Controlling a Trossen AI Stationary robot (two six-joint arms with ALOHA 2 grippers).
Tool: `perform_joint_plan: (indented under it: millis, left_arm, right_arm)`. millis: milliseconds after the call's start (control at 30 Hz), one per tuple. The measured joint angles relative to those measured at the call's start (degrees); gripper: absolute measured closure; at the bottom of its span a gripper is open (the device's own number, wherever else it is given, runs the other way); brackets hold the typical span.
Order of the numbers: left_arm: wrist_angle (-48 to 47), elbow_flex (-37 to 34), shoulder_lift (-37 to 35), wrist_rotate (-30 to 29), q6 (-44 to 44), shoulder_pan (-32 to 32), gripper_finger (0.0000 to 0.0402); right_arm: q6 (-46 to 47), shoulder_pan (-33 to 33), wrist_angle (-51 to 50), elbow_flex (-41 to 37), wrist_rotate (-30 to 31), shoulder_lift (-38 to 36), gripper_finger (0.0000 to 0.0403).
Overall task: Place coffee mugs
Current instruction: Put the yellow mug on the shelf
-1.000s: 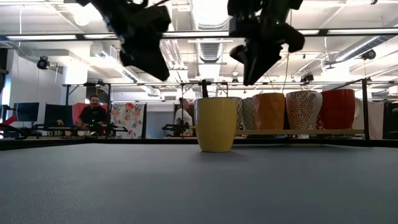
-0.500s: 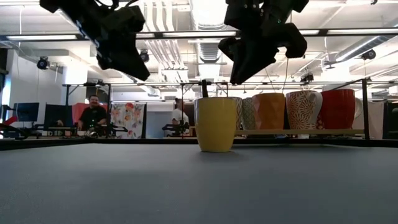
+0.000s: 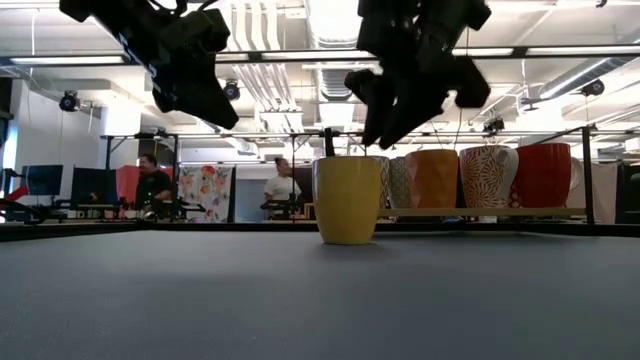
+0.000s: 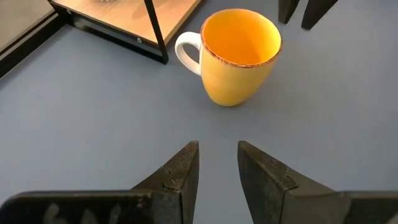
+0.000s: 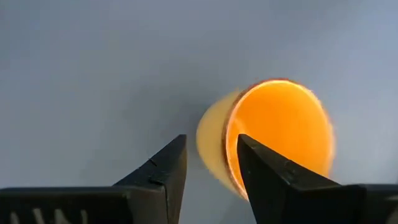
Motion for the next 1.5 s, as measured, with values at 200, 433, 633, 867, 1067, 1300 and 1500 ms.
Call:
perform_joint_plan:
  millis: [200,433,633,867,1067,1300,1500]
  left_arm:
    - [-0.24,0.00,0.01,-0.02,0.54,-0.02,0.0309]
    - [-0.43,0.00,0.02,-0.02,1.11,-0.02,0.0309]
    - [-0.70,0.00,0.02,-0.02,1.77,-0.02,0.0309]
    - [-0.91,0.00,0.04,-0.02,1.77,-0.02,0.0309]
    - [-0.92,0.00,0.04,-0.02,1.77,-0.02,0.0309]
    - [-0.92,0.00,0.04,-0.02,1.77,-0.02,0.0309]
    - [-0.92,0.00,0.04,-0.02,1.77,-0.02,0.0309]
  right_arm:
    - [-1.36,-0.53,1.36,-0.07,3.19,2.95,0.0267]
    - [-1.64,-1.37,1.71,0.04,6.07,4.84,0.0304]
    - [-1.23,-1.38,0.08,0.13,5.87,4.89,0.0383]
    - [-0.12,-1.61,-8.72,5.56,6.03,4.56,0.0388]
    - [-0.14,-3.74,-17.73,11.42,6.06,4.54,0.0389]
    - [-4.67,-8.49,-22.00,13.84,6.10,4.50,0.0389]
    - [-4.91,-12.90,-22.00,14.14,6.29,4.47,0.0389]
